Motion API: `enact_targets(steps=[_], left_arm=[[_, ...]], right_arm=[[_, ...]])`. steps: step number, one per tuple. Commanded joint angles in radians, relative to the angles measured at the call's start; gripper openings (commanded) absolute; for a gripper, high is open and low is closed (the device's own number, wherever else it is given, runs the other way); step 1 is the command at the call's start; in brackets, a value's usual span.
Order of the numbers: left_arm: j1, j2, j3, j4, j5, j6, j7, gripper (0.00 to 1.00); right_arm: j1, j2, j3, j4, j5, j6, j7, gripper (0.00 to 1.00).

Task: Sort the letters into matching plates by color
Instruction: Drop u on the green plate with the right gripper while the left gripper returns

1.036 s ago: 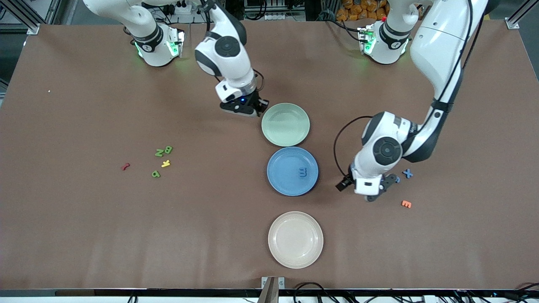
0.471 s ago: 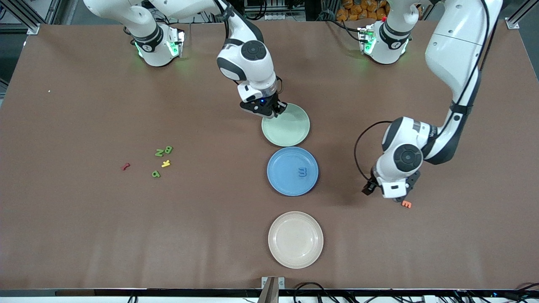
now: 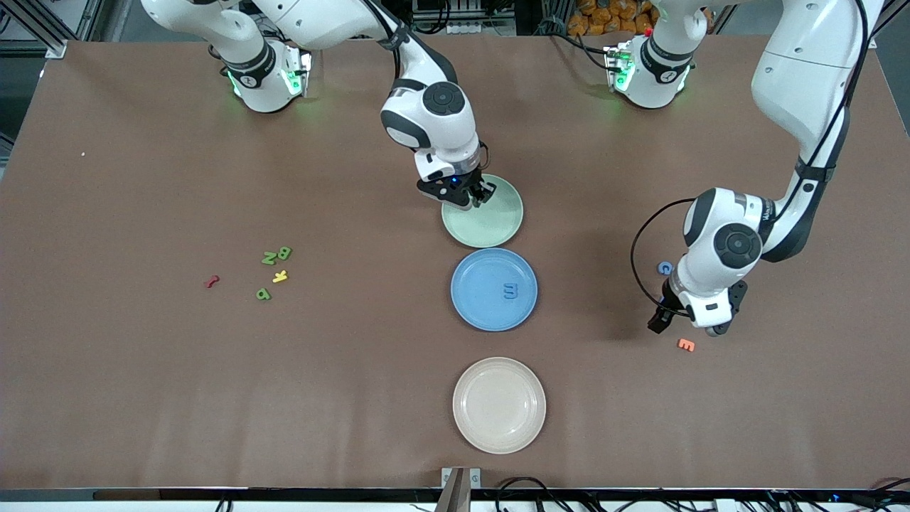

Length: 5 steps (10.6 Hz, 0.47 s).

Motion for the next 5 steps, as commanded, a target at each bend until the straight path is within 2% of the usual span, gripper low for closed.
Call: enact_targets(steps=[1,5], left_arm=[[0.049,-0.038,-0.014,-0.128,0.026,0.165,-0.008,1.00],[0.072,-0.026,-0.013,-0.143,0.023,0.168,-0.023,1.00]], right_arm=[[0.007,0.012,-0.010,0.043,-0.061,-0.045,0.061,1.00],[-0.014,-0.024,-0.010,0.040,-0.064,-0.113,0.045,1.00]])
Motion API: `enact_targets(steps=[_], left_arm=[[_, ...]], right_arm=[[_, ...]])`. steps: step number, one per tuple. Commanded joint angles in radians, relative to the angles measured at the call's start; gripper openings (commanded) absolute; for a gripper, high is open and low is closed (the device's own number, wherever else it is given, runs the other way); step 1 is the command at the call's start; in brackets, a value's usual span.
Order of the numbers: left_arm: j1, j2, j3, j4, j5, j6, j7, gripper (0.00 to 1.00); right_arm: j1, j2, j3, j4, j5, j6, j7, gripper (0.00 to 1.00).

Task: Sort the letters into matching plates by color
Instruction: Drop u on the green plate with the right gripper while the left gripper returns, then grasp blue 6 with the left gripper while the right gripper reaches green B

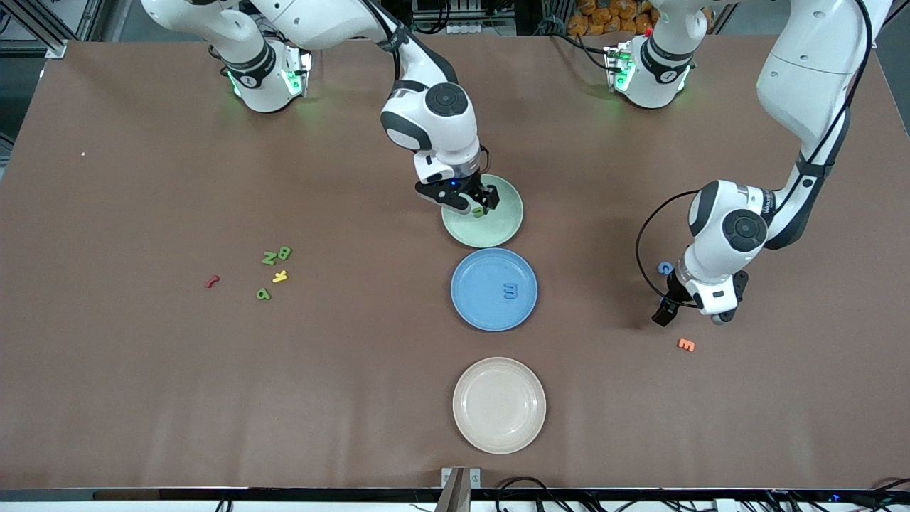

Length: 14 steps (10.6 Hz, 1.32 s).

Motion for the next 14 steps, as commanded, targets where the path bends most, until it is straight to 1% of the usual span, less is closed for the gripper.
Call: enact_targets(steps=[1,3,4,5,7,8,9,11,12,13,14], left_arm=[[0.022,-0.015,-0.012,-0.019,0.022,0.007,-0.027,1.00],[0.027,-0.009,-0.012,-0.010,0.012,0.001,-0.045,1.00],[0.028,-0.006,-0.012,0.005,0.008,-0.018,-0.054,1.00],[0.028,0.002,-0.010,0.021,0.008,-0.044,-0.056,1.00],[0.022,0.013,-0.010,0.062,0.008,-0.137,-0.053,1.00],[0.019,0.017,-0.010,0.077,0.008,-0.174,-0.048,1.00],[0.017,0.022,-0.010,0.087,0.008,-0.186,-0.047,1.00],[0.019,0.043,-0.012,0.111,0.008,-0.186,-0.030,1.00],[0.007,0.093,-0.013,0.172,0.008,-0.186,-0.036,1.00],[-0.007,0.118,-0.013,0.197,0.006,-0.186,-0.040,1.00],[-0.007,0.117,-0.013,0.196,0.008,-0.186,-0.037,1.00]], right_arm=[[-0.036,-0.048,0.002,-0.009,-0.025,-0.070,0.001,1.00],[-0.099,-0.132,0.003,-0.090,-0.013,-0.094,-0.149,1.00],[-0.139,-0.163,0.006,-0.116,-0.008,-0.094,-0.151,1.00],[-0.186,-0.172,0.018,-0.121,0.021,-0.099,-0.152,1.00],[-0.258,-0.192,0.028,-0.136,0.029,-0.127,-0.168,1.00],[-0.298,-0.210,0.029,-0.168,0.029,-0.127,-0.239,1.00],[-0.326,-0.241,0.029,-0.217,0.029,-0.125,-0.307,1.00],[-0.406,-0.336,0.034,-0.354,0.029,-0.116,-0.446,1.00],[-0.446,-0.370,0.044,-0.398,0.030,-0.116,-0.509,1.00],[-0.470,-0.387,0.048,-0.429,0.029,-0.117,-0.549,1.00],[-0.505,-0.401,0.048,-0.455,0.029,-0.117,-0.598,1.00]])
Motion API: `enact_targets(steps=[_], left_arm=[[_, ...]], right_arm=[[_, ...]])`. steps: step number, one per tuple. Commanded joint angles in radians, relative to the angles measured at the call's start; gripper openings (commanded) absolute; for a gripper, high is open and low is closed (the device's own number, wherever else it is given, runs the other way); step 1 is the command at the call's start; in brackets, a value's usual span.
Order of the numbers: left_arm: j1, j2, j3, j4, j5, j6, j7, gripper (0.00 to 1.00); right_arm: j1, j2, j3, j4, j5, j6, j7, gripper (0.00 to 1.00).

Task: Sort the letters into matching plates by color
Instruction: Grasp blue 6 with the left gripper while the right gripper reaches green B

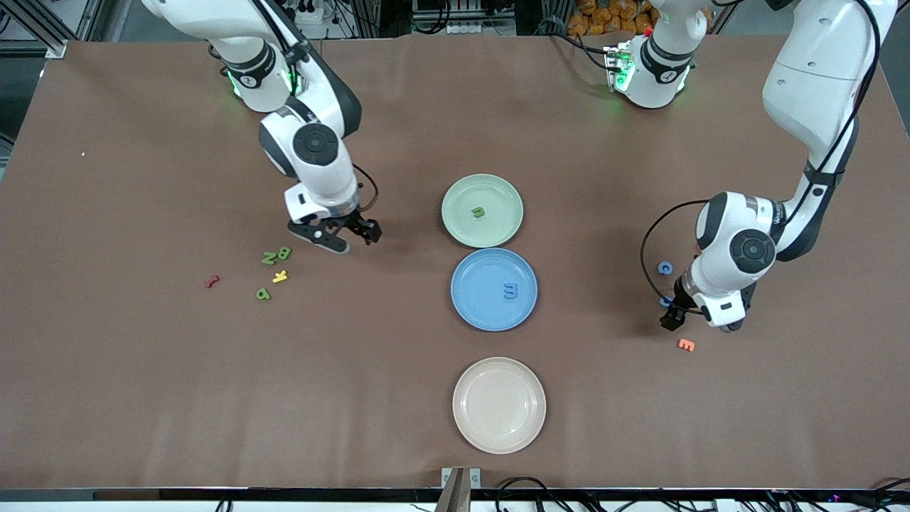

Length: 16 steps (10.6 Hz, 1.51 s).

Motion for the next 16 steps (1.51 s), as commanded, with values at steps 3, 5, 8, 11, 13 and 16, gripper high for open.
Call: enact_targets(steps=[3,5,8,11,13,16], left_arm=[[-0.016,0.055,-0.005,0.063,0.009,-0.019,-0.006,1.00],[-0.016,0.054,-0.004,0.056,0.011,-0.022,-0.003,1.00],[-0.016,0.052,-0.005,0.049,0.011,-0.026,0.000,1.00],[-0.002,0.040,-0.007,0.033,0.016,-0.027,0.011,0.24],[0.003,0.029,-0.010,0.020,0.009,-0.026,0.011,0.00],[0.003,0.029,-0.010,0.020,0.009,-0.027,0.009,0.00]], right_arm=[[-0.152,-0.102,0.027,-0.159,0.020,0.012,-0.185,0.98],[-0.225,-0.102,0.027,-0.180,0.020,0.024,-0.248,0.98],[-0.305,-0.065,0.027,-0.197,0.020,0.134,-0.288,0.93],[-0.341,-0.023,0.023,-0.197,0.021,0.179,-0.345,0.83],[-0.347,0.000,0.021,-0.197,0.023,0.189,-0.346,0.79],[-0.350,0.023,0.020,-0.196,0.023,0.225,-0.356,0.76]])
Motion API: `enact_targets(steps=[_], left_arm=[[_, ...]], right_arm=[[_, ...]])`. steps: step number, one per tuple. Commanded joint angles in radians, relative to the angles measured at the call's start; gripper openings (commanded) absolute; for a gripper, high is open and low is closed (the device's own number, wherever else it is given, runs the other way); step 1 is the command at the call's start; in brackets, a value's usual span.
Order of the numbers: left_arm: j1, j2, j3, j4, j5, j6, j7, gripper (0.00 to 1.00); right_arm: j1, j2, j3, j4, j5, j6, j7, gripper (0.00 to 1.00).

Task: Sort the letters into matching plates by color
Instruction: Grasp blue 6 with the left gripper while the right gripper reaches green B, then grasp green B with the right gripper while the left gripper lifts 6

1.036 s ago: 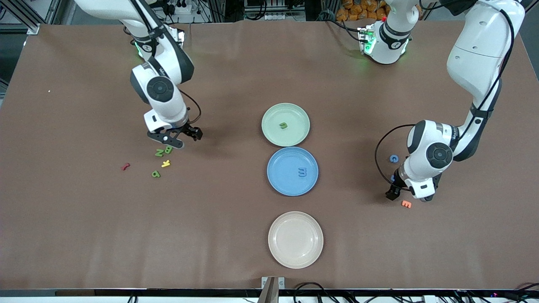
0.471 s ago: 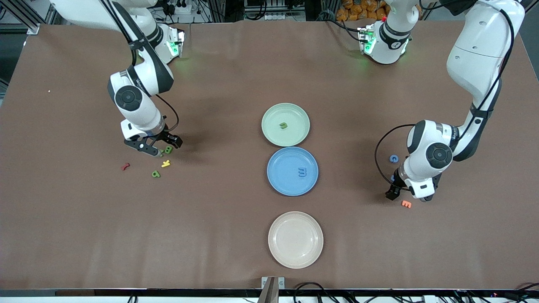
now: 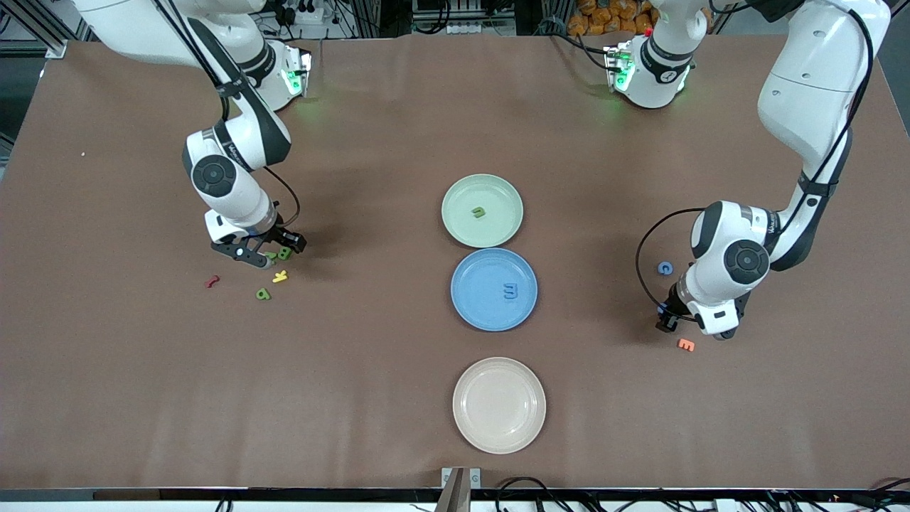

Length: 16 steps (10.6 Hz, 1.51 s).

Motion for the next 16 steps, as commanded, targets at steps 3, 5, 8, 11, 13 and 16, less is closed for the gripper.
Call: enact_targets(steps=[3,5,8,11,13,16], left_arm=[[0.009,-0.006,-0.005,-0.020,0.009,0.000,0.002,0.00],[0.003,-0.009,-0.005,-0.015,0.009,0.000,0.020,0.00],[0.000,-0.020,-0.005,-0.011,0.011,0.000,0.036,0.00],[0.001,-0.030,-0.019,-0.009,0.011,0.000,0.037,0.00],[-0.003,-0.030,-0.020,0.003,0.011,0.000,0.036,0.00],[-0.003,-0.041,-0.043,0.005,0.009,0.000,0.033,0.00]], right_arm=[[-0.033,0.025,0.012,-0.004,0.020,0.031,-0.039,0.75],[-0.033,0.037,0.005,-0.002,0.020,0.045,-0.045,0.73],[-0.033,0.047,0.002,-0.002,0.020,0.053,-0.045,0.67],[-0.033,0.051,-0.008,-0.002,0.019,0.054,-0.047,0.64],[-0.033,0.054,-0.009,-0.001,0.019,0.054,-0.051,0.62],[-0.034,0.066,-0.011,-0.001,0.019,0.077,-0.054,0.58]])
